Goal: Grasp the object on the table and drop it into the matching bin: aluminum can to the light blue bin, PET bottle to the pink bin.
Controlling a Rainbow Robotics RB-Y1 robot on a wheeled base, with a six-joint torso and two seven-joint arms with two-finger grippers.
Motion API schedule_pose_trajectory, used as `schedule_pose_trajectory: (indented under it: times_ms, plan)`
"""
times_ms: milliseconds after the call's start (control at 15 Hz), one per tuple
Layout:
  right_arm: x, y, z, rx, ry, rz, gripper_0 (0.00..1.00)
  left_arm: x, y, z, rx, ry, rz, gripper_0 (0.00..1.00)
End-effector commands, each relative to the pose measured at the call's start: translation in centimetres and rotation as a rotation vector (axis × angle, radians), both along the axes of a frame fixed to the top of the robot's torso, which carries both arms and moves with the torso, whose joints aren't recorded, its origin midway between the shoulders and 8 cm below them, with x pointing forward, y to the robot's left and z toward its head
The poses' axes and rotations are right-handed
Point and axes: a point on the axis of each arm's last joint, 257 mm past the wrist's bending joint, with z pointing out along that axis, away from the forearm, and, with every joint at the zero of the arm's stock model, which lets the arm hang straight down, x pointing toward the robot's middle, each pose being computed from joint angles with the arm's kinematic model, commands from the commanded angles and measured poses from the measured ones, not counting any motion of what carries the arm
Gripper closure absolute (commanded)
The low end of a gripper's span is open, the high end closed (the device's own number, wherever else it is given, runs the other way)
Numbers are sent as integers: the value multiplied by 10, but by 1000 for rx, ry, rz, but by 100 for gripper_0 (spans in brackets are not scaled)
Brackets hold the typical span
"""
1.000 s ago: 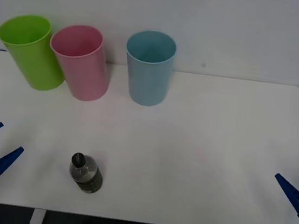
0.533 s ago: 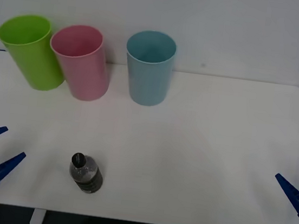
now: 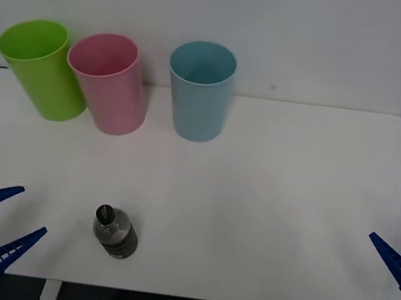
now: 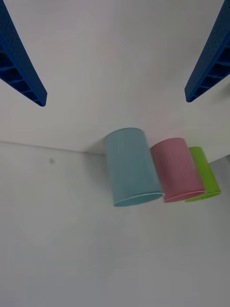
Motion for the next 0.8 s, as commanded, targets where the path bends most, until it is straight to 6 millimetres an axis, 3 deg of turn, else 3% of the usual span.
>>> schedule_pose_trajectory:
  times_ms: [67,467,800]
  plan:
    - [0,0,0,0,0,0,0,-3,-5,-16,47,-20,-17,0]
    - [0,0,0,0,0,0,0,1,-18,-53,120,-59,-74,0]
    - [0,0,0,0,0,0,0,0,-40,-65,109,-48,-125,0]
